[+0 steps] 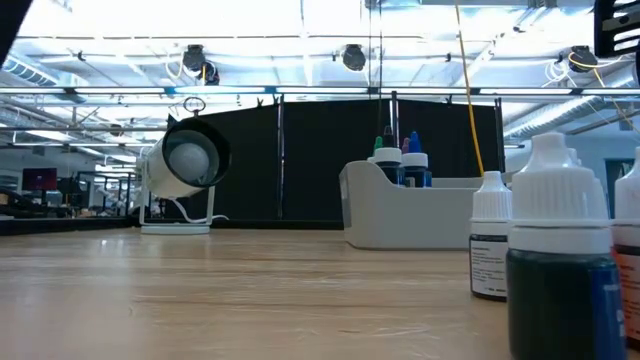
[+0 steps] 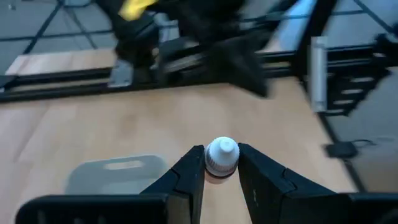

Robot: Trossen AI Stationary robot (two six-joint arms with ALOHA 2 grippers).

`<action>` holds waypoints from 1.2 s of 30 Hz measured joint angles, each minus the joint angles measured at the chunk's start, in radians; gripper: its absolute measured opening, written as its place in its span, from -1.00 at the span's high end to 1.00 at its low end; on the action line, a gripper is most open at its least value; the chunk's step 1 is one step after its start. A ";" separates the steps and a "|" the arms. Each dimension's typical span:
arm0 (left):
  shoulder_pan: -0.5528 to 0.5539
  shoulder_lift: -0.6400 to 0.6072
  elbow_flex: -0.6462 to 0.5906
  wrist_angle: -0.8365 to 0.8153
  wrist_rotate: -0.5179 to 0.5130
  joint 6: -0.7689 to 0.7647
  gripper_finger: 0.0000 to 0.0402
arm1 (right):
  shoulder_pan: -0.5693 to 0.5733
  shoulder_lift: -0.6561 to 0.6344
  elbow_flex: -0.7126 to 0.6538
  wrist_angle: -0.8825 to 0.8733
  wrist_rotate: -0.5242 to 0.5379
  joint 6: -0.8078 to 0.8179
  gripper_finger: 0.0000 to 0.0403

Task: Pick & Place food coloring
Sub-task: Put the small red food coloring bottle into the gray bin

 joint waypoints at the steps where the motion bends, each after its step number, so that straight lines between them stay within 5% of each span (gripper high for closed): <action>1: 0.033 0.018 0.010 0.002 0.026 0.005 0.52 | 0.000 0.000 0.000 0.004 0.000 -0.013 1.00; 7: 0.178 0.145 0.021 0.061 0.122 0.041 0.52 | 0.000 0.000 0.000 0.008 0.000 -0.037 1.00; 15: 0.187 0.265 0.020 0.100 0.139 0.214 0.52 | 0.000 0.000 0.000 -0.018 0.000 -0.055 1.00; 25: 0.186 0.293 0.012 0.164 -0.049 0.127 0.52 | 0.000 0.000 0.000 -0.023 0.002 -0.082 1.00; 36: 0.191 0.288 0.013 0.169 -0.037 0.127 0.52 | 0.000 0.000 0.000 -0.014 0.004 -0.082 1.00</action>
